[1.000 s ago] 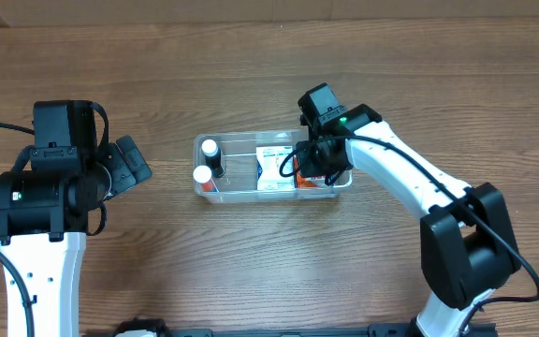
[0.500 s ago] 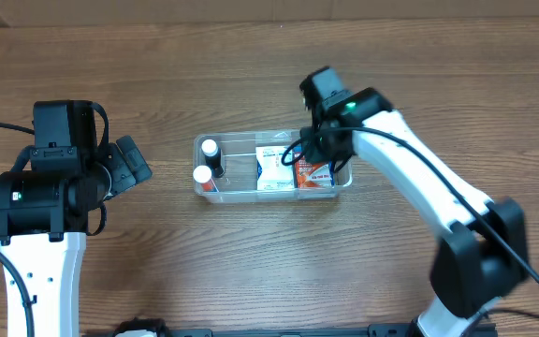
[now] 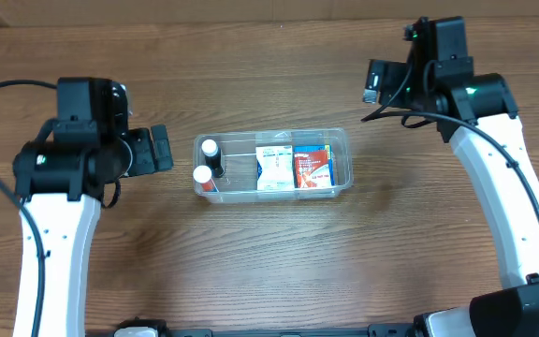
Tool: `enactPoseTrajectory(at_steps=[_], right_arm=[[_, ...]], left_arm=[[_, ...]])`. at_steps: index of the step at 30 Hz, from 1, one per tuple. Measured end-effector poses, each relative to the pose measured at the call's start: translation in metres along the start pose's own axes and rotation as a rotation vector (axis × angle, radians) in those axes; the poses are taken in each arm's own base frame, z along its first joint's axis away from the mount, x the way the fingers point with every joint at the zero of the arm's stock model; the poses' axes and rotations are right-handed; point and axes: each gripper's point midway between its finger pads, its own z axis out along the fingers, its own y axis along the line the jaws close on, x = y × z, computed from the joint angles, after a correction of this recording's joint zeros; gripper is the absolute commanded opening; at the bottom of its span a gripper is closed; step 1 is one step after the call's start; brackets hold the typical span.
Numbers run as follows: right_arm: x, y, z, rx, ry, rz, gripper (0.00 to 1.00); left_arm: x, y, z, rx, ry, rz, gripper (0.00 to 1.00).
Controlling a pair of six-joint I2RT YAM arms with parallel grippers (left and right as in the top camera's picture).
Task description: Pack container
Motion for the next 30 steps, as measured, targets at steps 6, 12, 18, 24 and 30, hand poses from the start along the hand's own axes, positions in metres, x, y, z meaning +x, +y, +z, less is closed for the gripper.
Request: enactPoseTrajectory(at_steps=[6,12,18,24,30], right_arm=[[0.012,-0.027,-0.019,0.044,0.035,0.062,1.00],[0.034,-0.038,-0.095,-0.002,-0.184,0.123,1.00],[0.130,-0.064,-0.124,-0.007,-0.233,0.137,1.00],[0.169,-0.073,-0.141,0.003,-0.200,0.136,1.00],[0.173,-0.074,-0.139,0.008,-0.183,0.134,1.00]], left_arm=[[0.006,0.000,0.000,0.000,0.024,0.031,1.00],[0.038,0.008,-0.065,0.040,-0.220,0.039,1.00],[0.113,0.022,-0.082,0.069,-0.382,0.023,1.00],[0.117,0.021,-0.087,0.117,-0.429,-0.127,1.00],[0.135,0.024,-0.078,0.102,-0.347,-0.151,1.00]])
